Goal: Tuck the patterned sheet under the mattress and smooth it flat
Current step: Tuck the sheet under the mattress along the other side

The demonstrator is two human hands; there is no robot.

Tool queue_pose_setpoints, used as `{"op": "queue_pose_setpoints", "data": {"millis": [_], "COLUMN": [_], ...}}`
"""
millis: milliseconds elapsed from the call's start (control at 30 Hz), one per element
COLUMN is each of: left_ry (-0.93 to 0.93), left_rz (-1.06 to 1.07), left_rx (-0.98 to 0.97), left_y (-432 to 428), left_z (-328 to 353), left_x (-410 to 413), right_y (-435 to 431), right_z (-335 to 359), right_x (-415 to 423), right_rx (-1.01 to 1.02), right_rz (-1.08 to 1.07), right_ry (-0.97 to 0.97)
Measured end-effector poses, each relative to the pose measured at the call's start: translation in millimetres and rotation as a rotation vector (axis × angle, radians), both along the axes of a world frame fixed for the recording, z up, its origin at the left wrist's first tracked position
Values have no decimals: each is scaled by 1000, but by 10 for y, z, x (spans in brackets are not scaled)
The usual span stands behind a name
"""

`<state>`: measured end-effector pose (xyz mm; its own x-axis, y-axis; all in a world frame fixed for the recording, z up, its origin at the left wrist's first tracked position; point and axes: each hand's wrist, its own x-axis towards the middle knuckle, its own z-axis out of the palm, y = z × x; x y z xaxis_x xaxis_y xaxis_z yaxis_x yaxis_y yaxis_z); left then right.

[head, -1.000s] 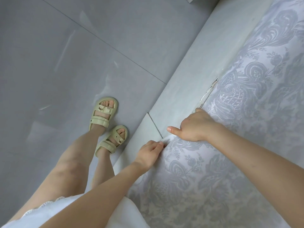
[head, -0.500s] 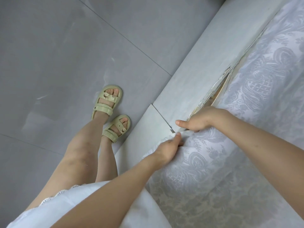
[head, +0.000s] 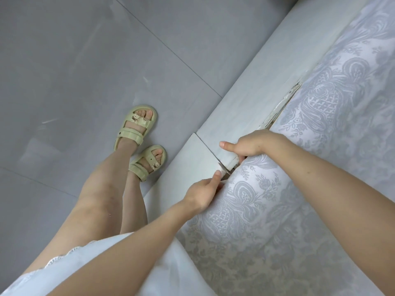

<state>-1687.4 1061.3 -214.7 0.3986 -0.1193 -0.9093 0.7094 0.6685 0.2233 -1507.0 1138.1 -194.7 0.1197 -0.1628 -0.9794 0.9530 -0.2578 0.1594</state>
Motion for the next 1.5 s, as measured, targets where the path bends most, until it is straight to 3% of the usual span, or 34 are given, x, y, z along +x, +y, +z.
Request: {"op": "queue_pose_setpoints", "data": {"millis": [100,167,333,500,567,700,767,1167,1267,1367,1500], "left_ry": [-17,-37,-93,63,78,50,29,-95,-143,-143,-182], "left_rz": [-6,24,48,301,173,-29,-57,273,281,118,-10], "left_rx": [-146,-225,-304,32,93,45,30,65,19,-44,-338], "left_y": [-156,-216,35,44,15,-105,-152,-483,-590,-664,-682], "left_z": [-37,-82,-25,-24,-69,-179,-169,6,75,92,-22], "left_x": [90,144,41,-452,-629,-797,-809,-1089,-1073,-940,-701], "right_y": [17,-67,-280,-356,-447,-572,-596,-717,-761,-762,-757], "right_z": [271,420,425,235,262,347,377,114,254,484,654], "right_x": [-104,-197,-310,-481,-567,-708,-793,-1232,-1205,-1157,-1161], "right_rx": [355,437,332,280,342,408,387,52,109,173,385], "right_rz": [277,393,345,384,384,108,124,233,134,28,42], "right_ry": [45,94,100,62,53,88,96,45,14,25,48]}}
